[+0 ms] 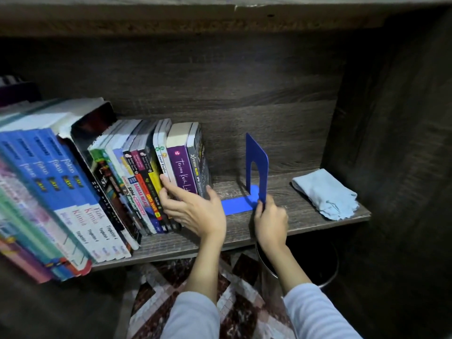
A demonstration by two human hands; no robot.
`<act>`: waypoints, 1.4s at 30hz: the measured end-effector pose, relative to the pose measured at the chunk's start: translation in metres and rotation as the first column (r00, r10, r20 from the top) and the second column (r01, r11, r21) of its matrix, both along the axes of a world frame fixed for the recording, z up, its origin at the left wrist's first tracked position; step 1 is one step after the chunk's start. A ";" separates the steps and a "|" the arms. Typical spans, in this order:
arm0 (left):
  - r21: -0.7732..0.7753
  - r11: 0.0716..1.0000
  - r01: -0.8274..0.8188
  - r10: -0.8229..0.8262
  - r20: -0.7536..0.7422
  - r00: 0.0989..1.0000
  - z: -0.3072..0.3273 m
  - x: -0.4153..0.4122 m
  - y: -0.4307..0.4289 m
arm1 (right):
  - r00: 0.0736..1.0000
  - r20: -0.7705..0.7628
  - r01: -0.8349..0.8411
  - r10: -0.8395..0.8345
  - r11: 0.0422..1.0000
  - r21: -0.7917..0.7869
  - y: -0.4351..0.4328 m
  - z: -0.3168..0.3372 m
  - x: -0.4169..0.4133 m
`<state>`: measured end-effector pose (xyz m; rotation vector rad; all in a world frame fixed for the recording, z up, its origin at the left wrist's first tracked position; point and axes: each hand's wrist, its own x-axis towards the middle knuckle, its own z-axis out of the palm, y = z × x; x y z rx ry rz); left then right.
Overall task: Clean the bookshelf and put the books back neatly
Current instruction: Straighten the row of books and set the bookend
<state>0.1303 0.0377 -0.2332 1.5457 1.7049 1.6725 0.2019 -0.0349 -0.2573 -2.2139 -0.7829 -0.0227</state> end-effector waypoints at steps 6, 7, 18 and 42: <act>-0.010 1.000 0.018 -0.017 0.126 0.992 0.006 0.019 0.002 | 0.999 -0.017 0.034 -0.034 0.999 0.005 0.002 0.000 -0.002; -0.044 0.998 0.038 -0.031 0.162 0.986 0.006 0.020 0.004 | 0.999 -0.017 0.031 -0.031 0.999 0.008 0.002 0.000 -0.003; -0.130 0.988 0.080 -0.017 0.421 0.907 0.012 0.014 0.018 | 1.000 -0.020 -0.009 0.009 1.000 0.016 0.010 -0.001 -0.007; -0.107 0.954 0.281 -0.221 0.384 0.897 0.017 0.042 -0.010 | 0.985 0.083 -0.146 0.151 0.987 -0.069 0.038 -0.026 -0.005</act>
